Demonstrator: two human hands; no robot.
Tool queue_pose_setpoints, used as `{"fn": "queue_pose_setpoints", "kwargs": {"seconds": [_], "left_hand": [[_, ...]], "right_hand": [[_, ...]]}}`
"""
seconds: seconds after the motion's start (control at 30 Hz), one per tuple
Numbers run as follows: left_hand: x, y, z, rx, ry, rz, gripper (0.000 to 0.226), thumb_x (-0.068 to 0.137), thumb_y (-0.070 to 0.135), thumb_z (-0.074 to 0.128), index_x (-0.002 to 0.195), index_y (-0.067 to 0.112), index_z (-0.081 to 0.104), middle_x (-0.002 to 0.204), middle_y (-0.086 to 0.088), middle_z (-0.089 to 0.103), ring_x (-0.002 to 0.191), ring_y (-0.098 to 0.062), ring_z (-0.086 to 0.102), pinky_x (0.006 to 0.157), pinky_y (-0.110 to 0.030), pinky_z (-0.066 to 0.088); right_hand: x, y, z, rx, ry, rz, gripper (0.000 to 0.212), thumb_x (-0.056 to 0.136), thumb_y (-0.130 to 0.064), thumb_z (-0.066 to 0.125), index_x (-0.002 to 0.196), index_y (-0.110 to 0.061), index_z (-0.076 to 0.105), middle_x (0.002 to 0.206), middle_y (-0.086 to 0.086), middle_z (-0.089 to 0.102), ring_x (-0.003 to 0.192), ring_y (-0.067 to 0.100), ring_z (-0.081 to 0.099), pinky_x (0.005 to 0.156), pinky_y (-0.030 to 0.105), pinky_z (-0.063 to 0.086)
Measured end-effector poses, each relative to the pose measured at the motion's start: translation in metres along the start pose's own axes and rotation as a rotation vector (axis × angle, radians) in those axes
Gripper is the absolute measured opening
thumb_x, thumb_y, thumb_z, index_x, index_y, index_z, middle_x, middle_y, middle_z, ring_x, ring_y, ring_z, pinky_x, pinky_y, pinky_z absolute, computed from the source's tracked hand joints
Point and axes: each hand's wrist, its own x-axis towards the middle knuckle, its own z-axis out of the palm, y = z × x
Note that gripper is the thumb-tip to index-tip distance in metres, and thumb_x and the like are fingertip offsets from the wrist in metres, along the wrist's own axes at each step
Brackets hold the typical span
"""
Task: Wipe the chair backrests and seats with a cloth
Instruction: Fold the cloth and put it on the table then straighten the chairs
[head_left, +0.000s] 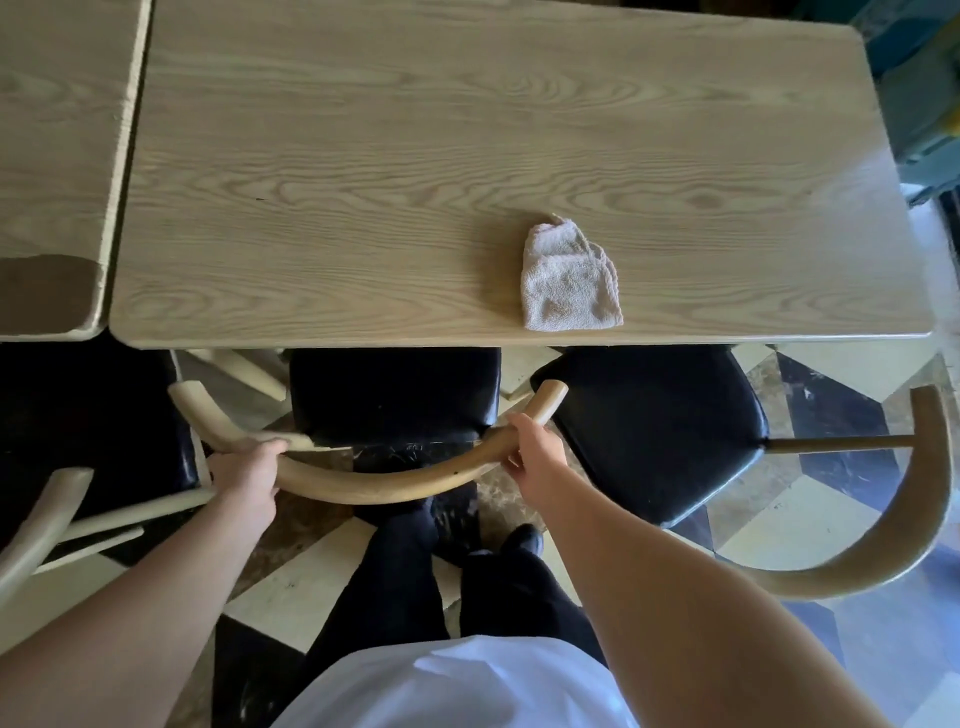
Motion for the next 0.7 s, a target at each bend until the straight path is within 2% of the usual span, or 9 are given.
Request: {"fn": "queue_pose_setpoints", "kwargs": {"seconds": [0.13, 0.23, 0.27, 0.33, 0.43, 0.47, 0.57, 0.7], "left_hand": [[-0.041, -0.025, 0.014, -0.06, -0.018, -0.041, 0.08, 0.083, 0.013, 0.082, 0.149, 0.018, 0.036, 0.146, -0.013, 0.047, 0.122, -0.027, 0.052, 0.099, -0.043, 0.055], [-0.083, -0.053, 0.03, -0.163, -0.057, -0.062, 0.07, 0.085, 0.019, 0.081, 0.143, 0.014, 0.042, 0.137, -0.016, 0.053, 0.115, -0.027, 0.059, 0.093, -0.042, 0.058], [-0.096, -0.06, 0.036, -0.166, -0.074, -0.076, 0.065, 0.085, 0.023, 0.081, 0.139, 0.012, 0.047, 0.131, -0.017, 0.057, 0.11, -0.028, 0.063, 0.091, -0.041, 0.059], [-0.132, -0.088, 0.051, -0.178, -0.147, -0.068, 0.06, 0.086, 0.028, 0.08, 0.134, 0.007, 0.051, 0.123, -0.019, 0.062, 0.103, -0.03, 0.067, 0.088, -0.041, 0.06], [-0.186, -0.122, 0.083, -0.122, -0.24, -0.024, 0.05, 0.09, 0.024, 0.077, 0.129, 0.002, 0.055, 0.121, -0.021, 0.061, 0.102, -0.033, 0.069, 0.083, -0.042, 0.061], [-0.203, -0.132, 0.094, -0.108, -0.267, -0.01, 0.042, 0.091, 0.022, 0.074, 0.125, 0.003, 0.057, 0.119, -0.021, 0.06, 0.1, -0.033, 0.07, 0.08, -0.042, 0.061], [-0.252, -0.157, 0.125, -0.065, -0.36, -0.014, 0.02, 0.094, 0.018, 0.068, 0.108, 0.005, 0.062, 0.112, -0.02, 0.061, 0.095, -0.033, 0.071, 0.073, -0.041, 0.06], [-0.297, -0.194, 0.16, 0.064, -0.455, -0.055, 0.012, 0.097, 0.016, 0.063, 0.104, 0.006, 0.063, 0.11, -0.019, 0.063, 0.095, -0.033, 0.071, 0.07, -0.04, 0.06]], "right_hand": [[-0.003, 0.005, -0.033, -0.016, -0.061, -0.019, 0.027, 0.09, -0.033, 0.077, 0.108, -0.014, 0.071, 0.101, 0.008, 0.07, 0.091, 0.02, 0.067, 0.089, 0.035, 0.06], [-0.008, 0.007, -0.07, -0.064, -0.1, -0.061, 0.019, 0.094, -0.03, 0.072, 0.107, -0.016, 0.071, 0.125, 0.015, 0.067, 0.099, 0.021, 0.069, 0.095, 0.039, 0.059], [-0.007, 0.007, -0.079, -0.071, -0.107, -0.073, 0.017, 0.095, -0.029, 0.071, 0.105, -0.015, 0.07, 0.128, 0.017, 0.065, 0.096, 0.02, 0.068, 0.096, 0.04, 0.058], [-0.009, 0.013, -0.115, -0.112, -0.145, -0.094, 0.019, 0.093, -0.027, 0.072, 0.104, -0.012, 0.07, 0.12, 0.017, 0.069, 0.09, 0.019, 0.066, 0.091, 0.039, 0.061], [-0.01, 0.011, -0.168, -0.143, -0.168, -0.093, 0.027, 0.093, -0.024, 0.072, 0.112, -0.007, 0.069, 0.102, 0.011, 0.068, 0.084, 0.021, 0.064, 0.078, 0.034, 0.059], [-0.01, 0.01, -0.186, -0.138, -0.153, -0.089, 0.024, 0.094, -0.023, 0.071, 0.111, -0.006, 0.069, 0.1, 0.011, 0.068, 0.084, 0.021, 0.064, 0.079, 0.034, 0.06], [-0.012, 0.007, -0.238, -0.101, -0.128, -0.076, 0.015, 0.098, -0.021, 0.068, 0.1, -0.006, 0.065, 0.104, 0.011, 0.066, 0.09, 0.022, 0.065, 0.096, 0.041, 0.058], [-0.012, 0.003, -0.289, -0.062, -0.097, -0.085, 0.012, 0.1, -0.017, 0.065, 0.093, -0.008, 0.061, 0.117, 0.017, 0.068, 0.107, 0.028, 0.071, 0.096, 0.04, 0.059]]}}
